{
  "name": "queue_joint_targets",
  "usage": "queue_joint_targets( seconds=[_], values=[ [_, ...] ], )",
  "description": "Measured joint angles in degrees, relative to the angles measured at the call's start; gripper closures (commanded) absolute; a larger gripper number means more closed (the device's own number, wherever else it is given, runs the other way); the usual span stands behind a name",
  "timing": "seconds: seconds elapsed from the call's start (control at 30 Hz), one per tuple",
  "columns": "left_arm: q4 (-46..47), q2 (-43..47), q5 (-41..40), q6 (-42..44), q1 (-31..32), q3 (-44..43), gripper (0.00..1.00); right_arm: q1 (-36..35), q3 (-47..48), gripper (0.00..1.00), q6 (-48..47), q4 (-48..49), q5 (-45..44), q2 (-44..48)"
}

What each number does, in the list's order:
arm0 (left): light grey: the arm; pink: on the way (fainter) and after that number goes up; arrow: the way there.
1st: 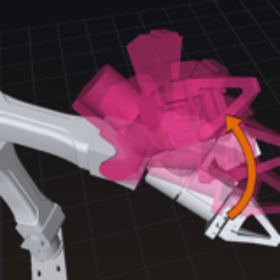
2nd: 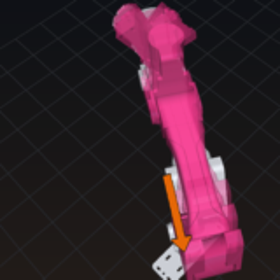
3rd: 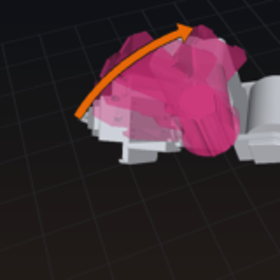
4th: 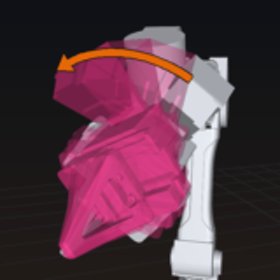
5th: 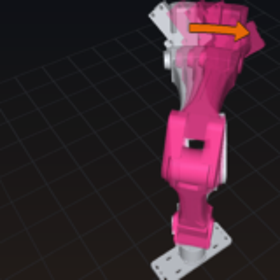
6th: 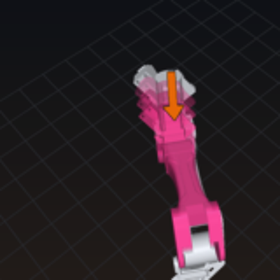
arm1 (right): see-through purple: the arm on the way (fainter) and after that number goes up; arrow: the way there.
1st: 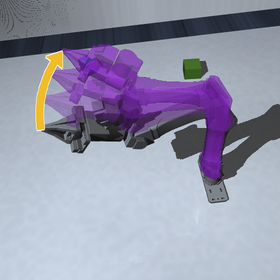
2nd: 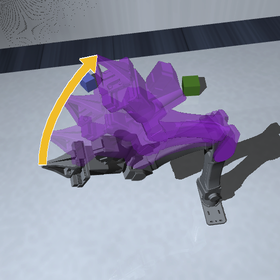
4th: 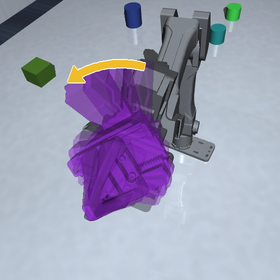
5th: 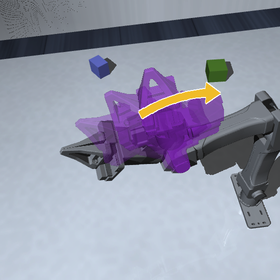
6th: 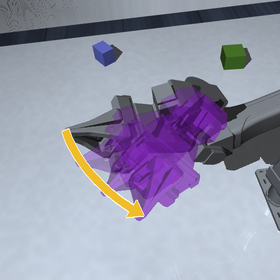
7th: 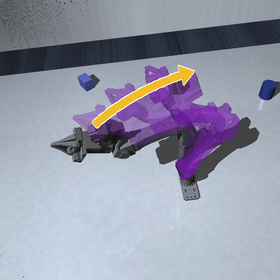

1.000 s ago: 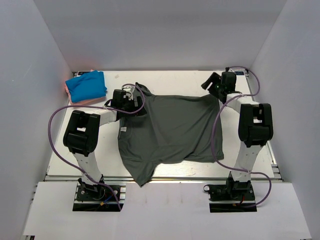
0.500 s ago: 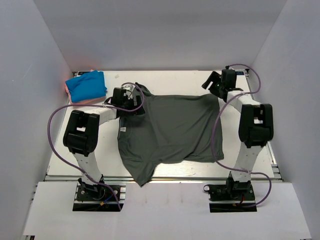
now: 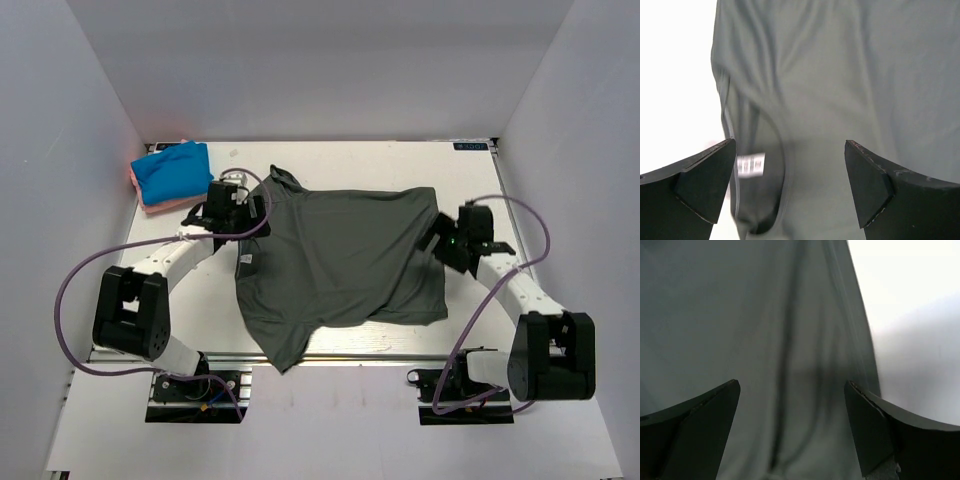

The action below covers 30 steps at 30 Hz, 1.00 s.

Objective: Fold and stack the t-shirts
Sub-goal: Flatten out the tshirt

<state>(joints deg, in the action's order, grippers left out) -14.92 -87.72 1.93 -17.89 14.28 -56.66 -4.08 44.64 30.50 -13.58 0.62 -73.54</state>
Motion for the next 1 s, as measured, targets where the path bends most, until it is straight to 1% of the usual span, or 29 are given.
queue_joint_targets(
  seconds=[0.03, 0.07, 0.17, 0.27, 0.4, 0.43, 0.57, 0.6, 0.63, 0.7, 0.73, 0.8, 0.83, 0.87, 0.93, 1.0],
  values=[
    [-0.3, 1.1, 0.0, -0.1, 0.1, 1.7, 0.0, 0.0, -2.8, 0.1, 0.3, -1.0, 0.1, 1.4],
    [-0.6, 1.5, 0.1, -0.2, 0.1, 2.9, 0.03, 0.0, -4.9, 0.1, 0.6, -2.5, 0.2, 2.6],
    [-1.6, 1.4, 0.2, -0.1, 0.1, 4.7, 0.09, -0.1, -9.0, 0.18, 0.8, -5.8, -0.2, 6.7],
    [-2.1, 1.1, 0.2, 0.1, 0.2, 5.7, 0.14, -0.1, -10.5, 0.18, 1.0, -8.3, -1.7, 11.0],
    [-2.6, 0.0, 0.6, 0.4, 0.5, 5.9, 0.14, -0.1, -11.1, 0.19, 1.6, -12.0, -4.3, 14.8],
    [-2.7, 0.1, 0.8, 0.4, 0.6, 6.4, 0.06, -0.1, -11.5, 0.19, 1.9, -12.9, -5.0, 15.5],
    [-3.8, 0.6, 0.7, -0.2, 2.0, 8.5, 0.06, -0.1, -14.1, 0.19, 3.3, -16.8, -6.7, 18.9],
    [-4.4, 0.6, 0.5, -0.3, 2.3, 8.7, 0.06, -0.1, -15.0, 0.21, 3.6, -17.2, -6.8, 19.6],
    [-4.7, 0.5, 0.4, -0.5, 2.6, 8.8, 0.11, -0.1, -15.9, 0.24, 3.8, -17.6, -6.8, 19.8],
    [-4.8, -0.2, 0.2, -0.7, 3.2, 8.7, 0.16, -0.1, -17.2, 0.3, 4.0, -17.9, -6.5, 19.6],
    [-4.8, -1.1, 0.2, -0.7, 3.5, 8.4, 0.23, -0.1, -17.7, 0.3, 4.0, -17.9, -6.3, 19.2],
    [-4.7, -3.6, 0.2, -1.0, 4.0, 7.6, 0.27, -0.1, -18.4, 0.3, 4.0, -17.4, -5.5, 18.3],
    [-4.9, -4.8, -0.2, -1.1, 4.1, 6.7, 0.32, -0.1, -18.7, 0.34, 4.0, -16.9, -5.2, 17.4],
    [-4.4, -5.6, -0.2, -1.2, 4.2, 5.8, 0.41, -0.1, -18.9, 0.36, 3.9, -16.1, -5.1, 16.5],
    [-4.3, -8.0, -0.4, -1.6, 4.3, 3.7, 0.51, -0.1, -18.6, 0.41, 3.8, -14.3, -5.0, 14.8],
    [-4.1, -9.9, -0.6, -1.9, 4.3, 1.9, 0.62, -0.1, -18.3, 0.61, 3.4, -12.0, -5.0, 12.8]
  ],
)
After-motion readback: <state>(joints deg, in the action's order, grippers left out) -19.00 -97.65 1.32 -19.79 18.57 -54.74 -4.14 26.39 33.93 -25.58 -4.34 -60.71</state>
